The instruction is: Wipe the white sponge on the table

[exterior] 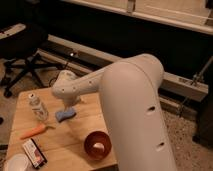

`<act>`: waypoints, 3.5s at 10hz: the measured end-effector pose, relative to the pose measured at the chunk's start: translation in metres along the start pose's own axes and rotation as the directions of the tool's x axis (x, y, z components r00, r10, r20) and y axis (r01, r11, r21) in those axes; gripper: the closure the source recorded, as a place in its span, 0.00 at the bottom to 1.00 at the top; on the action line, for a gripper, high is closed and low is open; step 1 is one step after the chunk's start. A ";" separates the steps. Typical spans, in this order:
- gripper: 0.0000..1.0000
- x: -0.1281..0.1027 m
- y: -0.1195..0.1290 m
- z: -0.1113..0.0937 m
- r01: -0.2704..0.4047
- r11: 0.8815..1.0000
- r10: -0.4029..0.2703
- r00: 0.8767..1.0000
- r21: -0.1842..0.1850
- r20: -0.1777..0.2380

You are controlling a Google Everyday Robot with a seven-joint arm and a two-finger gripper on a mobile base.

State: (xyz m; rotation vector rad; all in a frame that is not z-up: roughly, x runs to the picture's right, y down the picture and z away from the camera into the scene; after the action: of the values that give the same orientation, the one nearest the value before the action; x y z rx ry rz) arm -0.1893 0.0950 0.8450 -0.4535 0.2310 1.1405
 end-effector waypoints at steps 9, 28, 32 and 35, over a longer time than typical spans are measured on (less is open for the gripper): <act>0.43 -0.015 0.004 0.049 0.086 0.992 -0.093 0.993 -0.088 -0.077; 0.85 -0.013 -0.011 0.064 0.146 0.989 -0.144 0.986 0.020 -0.089; 0.85 -0.043 -0.018 0.062 0.143 0.989 -0.140 0.988 0.043 -0.057; 0.85 -0.070 -0.016 0.058 0.149 0.988 -0.148 0.989 0.038 -0.022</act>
State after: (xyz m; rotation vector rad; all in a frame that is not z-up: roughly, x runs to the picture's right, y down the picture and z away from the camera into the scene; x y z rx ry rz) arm -0.2063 0.0586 0.9282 -0.4394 0.2325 0.9845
